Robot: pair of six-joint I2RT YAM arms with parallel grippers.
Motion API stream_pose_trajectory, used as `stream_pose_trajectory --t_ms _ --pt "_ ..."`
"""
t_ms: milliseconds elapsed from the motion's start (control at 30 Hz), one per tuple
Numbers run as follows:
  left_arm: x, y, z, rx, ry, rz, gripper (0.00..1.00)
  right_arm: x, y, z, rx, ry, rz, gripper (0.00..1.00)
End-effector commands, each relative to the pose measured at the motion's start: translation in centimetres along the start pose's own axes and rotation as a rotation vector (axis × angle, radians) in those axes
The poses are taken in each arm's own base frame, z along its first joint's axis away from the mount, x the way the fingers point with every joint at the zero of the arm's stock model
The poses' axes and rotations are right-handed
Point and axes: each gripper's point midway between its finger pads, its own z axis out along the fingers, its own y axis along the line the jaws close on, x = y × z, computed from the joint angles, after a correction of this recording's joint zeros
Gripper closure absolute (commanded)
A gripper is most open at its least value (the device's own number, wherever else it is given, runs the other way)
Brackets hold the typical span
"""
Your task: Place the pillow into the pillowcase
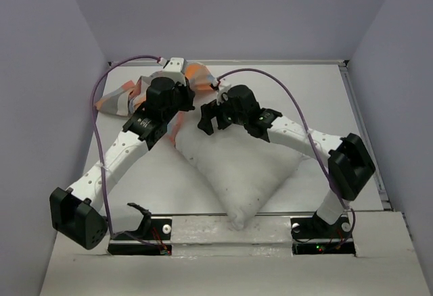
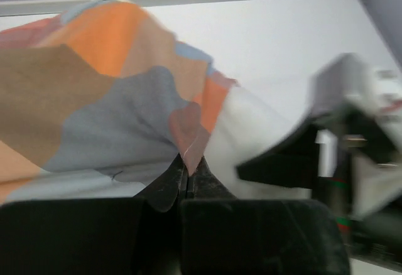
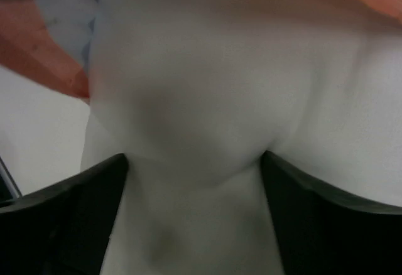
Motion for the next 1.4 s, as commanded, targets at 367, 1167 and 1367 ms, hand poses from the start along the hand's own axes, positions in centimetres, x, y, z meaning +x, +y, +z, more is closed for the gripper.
stream_pose_trajectory --t_ms 367,1167,1367 --pt "-2.0 -17.6 -10.1 0.700 -0.060 -0.282 1.00 -8.9 -0.3 -5.9 0.005 -0.615 0.340 1.00" --pt "-0.2 -25.0 -21.3 1.097 0.019 -0.527 1.00 -6.1 -7.4 -4.9 0.159 -0.626 0.466 1.00" --pt "2.9 -22.1 -20.0 0.981 0.087 -0.567 0.91 -4.1 -5.8 -7.3 0.086 -0.596 0.425 0.81"
